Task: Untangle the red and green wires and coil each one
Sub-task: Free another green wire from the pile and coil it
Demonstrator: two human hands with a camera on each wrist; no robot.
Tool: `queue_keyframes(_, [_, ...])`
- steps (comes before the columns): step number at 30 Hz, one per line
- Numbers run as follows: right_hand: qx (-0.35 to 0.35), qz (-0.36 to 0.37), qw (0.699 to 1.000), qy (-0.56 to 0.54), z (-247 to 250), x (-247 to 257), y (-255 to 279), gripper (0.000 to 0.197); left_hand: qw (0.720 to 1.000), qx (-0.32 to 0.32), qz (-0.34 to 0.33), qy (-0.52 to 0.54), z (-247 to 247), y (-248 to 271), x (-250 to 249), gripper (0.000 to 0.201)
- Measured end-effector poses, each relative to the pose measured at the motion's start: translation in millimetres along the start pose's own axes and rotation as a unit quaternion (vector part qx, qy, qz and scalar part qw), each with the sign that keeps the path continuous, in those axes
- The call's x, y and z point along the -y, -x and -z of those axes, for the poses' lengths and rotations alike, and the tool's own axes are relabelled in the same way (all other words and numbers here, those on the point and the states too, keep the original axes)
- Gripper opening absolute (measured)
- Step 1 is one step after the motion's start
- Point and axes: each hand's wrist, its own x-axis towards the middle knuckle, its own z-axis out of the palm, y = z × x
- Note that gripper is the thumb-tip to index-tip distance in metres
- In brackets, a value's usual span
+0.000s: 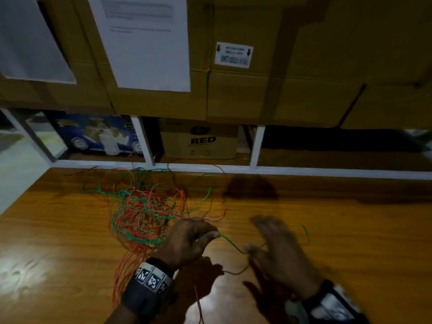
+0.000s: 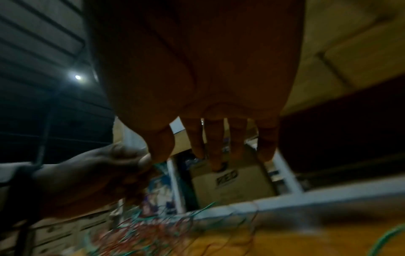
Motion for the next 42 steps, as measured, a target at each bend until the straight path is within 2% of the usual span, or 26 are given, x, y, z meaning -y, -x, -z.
queue_keyframes(2, [0.020, 0.053, 0.996, -0.075, -22, 33, -18, 0.046, 1.000, -0.008, -0.013, 0.010, -3, -5, -3, 0.026])
queue_keyframes(4, [-0.013, 0.062, 0.988, -0.139, -33, 44, -30, 0.022, 0.999, -0.023, -0.013, 0.032, -2, -7, 0, 0.023])
queue_keyframes(5, [-0.035, 0.058, 0.986, -0.154, -32, 39, -32, 0.018, 0.998, -0.027, -0.001, 0.055, -1, -6, 3, 0.023])
queue_keyframes(8, [-0.129, 0.050, 0.976, -0.168, -2, 12, -24, 0.024, 0.996, -0.030, 0.039, 0.076, 10, 0, 20, 0.036])
queue_keyframes(10, [-0.173, -0.018, 0.973, -0.150, 29, -20, -10, 0.026, 0.996, -0.034, 0.056, 0.064, 23, 6, 34, 0.043])
queue_keyframes(12, [-0.232, -0.056, 0.963, -0.129, 55, -60, 8, 0.029, 0.995, -0.057, 0.071, 0.050, 37, 9, 45, 0.031])
queue_keyframes(14, [-0.242, -0.087, 0.962, -0.094, 69, -83, 26, 0.041, 0.994, -0.049, 0.080, 0.055, 43, 9, 44, 0.020])
queue_keyframes(16, [-0.179, -0.126, 0.972, -0.083, 65, -91, 39, 0.045, 0.996, -0.025, 0.070, 0.052, 40, 5, 37, 0.016])
queue_keyframes(18, [-0.053, -0.179, 0.978, -0.090, 49, -87, 48, 0.030, 0.997, -0.030, 0.054, 0.049, 37, 0, 34, 0.021])
queue_keyframes(19, [0.006, -0.200, 0.979, -0.052, 42, -83, 51, 0.027, 0.998, -0.033, 0.045, 0.041, 36, -1, 35, 0.030])
queue_keyframes(21, [0.071, -0.217, 0.972, 0.063, 33, -68, 50, 0.060, 0.999, -0.023, 0.034, 0.021, 34, -2, 38, 0.041])
queue_keyframes(22, [0.068, -0.205, 0.972, 0.089, 32, -54, 47, 0.072, 0.999, -0.010, 0.031, 0.022, 33, -1, 38, 0.041])
queue_keyframes(24, [0.021, -0.124, 0.990, 0.068, 33, -17, 35, 0.075, 0.999, 0.022, 0.027, 0.038, 30, 1, 38, 0.037])
queue_keyframes(27, [0.005, 0.012, 1.000, 0.010, 17, 35, 5, 0.062, 0.997, 0.051, 0.021, 0.051, 25, 4, 36, 0.043])
queue_keyframes(29, [0.023, 0.044, 0.999, -0.002, -4, 62, -16, 0.046, 0.997, 0.056, 0.022, 0.053, 23, 5, 34, 0.042])
queue_keyframes(31, [0.033, 0.046, 0.998, -0.007, -24, 80, -30, 0.028, 0.997, 0.046, 0.019, 0.060, 23, 6, 30, 0.038])
queue_keyframes(34, [0.012, 0.040, 0.998, -0.053, -33, 81, -33, 0.018, 0.995, 0.020, 0.026, 0.093, 24, 10, 29, 0.037])
queue_keyframes(36, [-0.030, 0.040, 0.995, -0.092, -12, 68, -25, 0.014, 0.993, -0.003, 0.037, 0.111, 26, 16, 38, 0.040])
queue_keyframes(40, [-0.149, 0.026, 0.984, -0.099, 62, 34, 4, 0.027, 0.998, -0.053, 0.012, 0.022, 42, 33, 66, 0.043])
queue_keyframes(42, [-0.185, 0.006, 0.978, -0.094, 98, 22, 26, 0.029, 0.997, -0.073, 0.001, -0.005, 54, 36, 77, 0.055])
